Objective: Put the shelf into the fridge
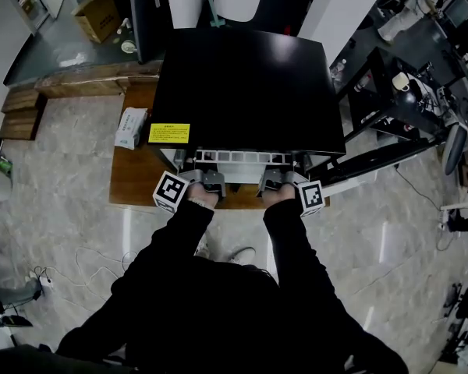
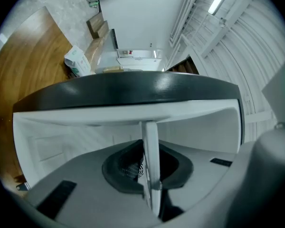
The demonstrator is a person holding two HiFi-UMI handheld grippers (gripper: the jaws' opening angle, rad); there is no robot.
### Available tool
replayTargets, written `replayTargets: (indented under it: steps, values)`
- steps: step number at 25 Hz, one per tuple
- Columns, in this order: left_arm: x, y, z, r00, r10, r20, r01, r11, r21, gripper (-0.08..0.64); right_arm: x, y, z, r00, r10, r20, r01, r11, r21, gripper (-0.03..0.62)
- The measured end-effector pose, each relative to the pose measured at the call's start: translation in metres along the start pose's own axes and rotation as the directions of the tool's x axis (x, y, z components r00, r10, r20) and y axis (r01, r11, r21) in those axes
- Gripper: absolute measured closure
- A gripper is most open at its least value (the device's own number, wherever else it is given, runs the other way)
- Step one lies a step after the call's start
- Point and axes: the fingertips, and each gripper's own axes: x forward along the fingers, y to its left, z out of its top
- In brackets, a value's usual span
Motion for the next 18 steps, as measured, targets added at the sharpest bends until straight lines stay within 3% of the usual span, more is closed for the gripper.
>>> replayTargets:
  steps: [9,18]
  values:
    - [0.016,0.003,0.0,1.0,-0.018,0.022,0.018,1.0,0.013,0.526,0.016,0.003,-0.005,1.0,-0.01,0.007,0.01,1.0,0.013,0.561]
    - [0.026,-0.004,0.0,0.997,-0.073,-0.005,0.073,0.997,0.021,0.522,0.027,0.007,-0.009,0.999,0.02,-0.026,-0.021,0.999,-0.045,0.561]
